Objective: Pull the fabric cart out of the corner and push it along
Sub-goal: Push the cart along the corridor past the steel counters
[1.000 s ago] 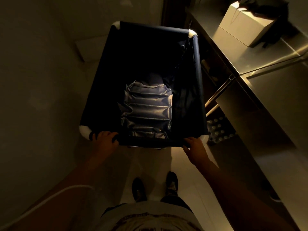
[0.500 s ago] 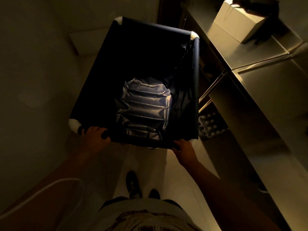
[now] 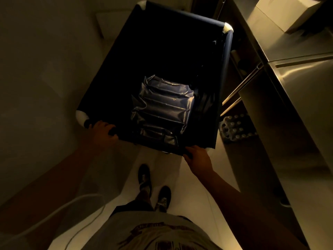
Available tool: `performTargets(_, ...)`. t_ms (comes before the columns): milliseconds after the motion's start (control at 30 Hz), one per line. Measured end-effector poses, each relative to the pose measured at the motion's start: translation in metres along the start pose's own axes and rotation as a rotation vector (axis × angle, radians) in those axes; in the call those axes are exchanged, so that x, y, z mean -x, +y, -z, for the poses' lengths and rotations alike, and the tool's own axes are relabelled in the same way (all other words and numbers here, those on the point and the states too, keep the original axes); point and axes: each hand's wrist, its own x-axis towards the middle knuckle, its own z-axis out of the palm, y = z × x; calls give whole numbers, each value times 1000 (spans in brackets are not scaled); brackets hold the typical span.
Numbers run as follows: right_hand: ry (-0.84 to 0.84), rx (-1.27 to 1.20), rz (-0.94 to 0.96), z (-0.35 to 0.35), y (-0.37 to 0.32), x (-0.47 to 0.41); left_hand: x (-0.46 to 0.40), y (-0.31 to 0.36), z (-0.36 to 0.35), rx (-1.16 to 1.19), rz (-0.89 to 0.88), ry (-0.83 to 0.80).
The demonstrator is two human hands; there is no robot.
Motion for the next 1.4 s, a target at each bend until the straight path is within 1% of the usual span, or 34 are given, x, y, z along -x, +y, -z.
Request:
performTargets(133,14,5,37,-13,3,24,21,-11,-20,-9,-58,43)
performTargets(167,12,7,46,-16,4,29,25,-15,-22,-17,-39,15)
performTargets(233,4,19,53,-21,6,39,37,-18,-25,-36,57,-84)
performTargets(300,-9,24,47,-25,7,48,48,-21,-31,-21,111,-72)
performTargets(533,-36,-27,53,-34,5,80,83,-36,-51,-56,149,-96)
performTargets(600,-41,-33,38,-35,5,87,93,-38,-58,-30,163,-90)
performTargets(800,-46,-71,-27,-36,1,103,108,-38,-72,-46,179,-53)
performTargets(900,-40,-12,-41,-35,-4,107,111,-38,-70,-44,169,-79)
performTargets(1067,-103,171,-84,-28,-5,106,113,-34,-73,-26,148,-89)
performTargets(1167,-104,216,-96,-26,-4,107,119,-34,-79,-83,139,-67)
performTargets(1233,-106,234,-89,-25,-2,108,126,-34,-82,-157,98,-75)
performTargets(1300,-104,238,-86,-24,-1,109,133,-31,-87,-116,124,-22)
performTargets(1400,-102,226,-93,-20,3,110,142,-24,-94,-60,160,7)
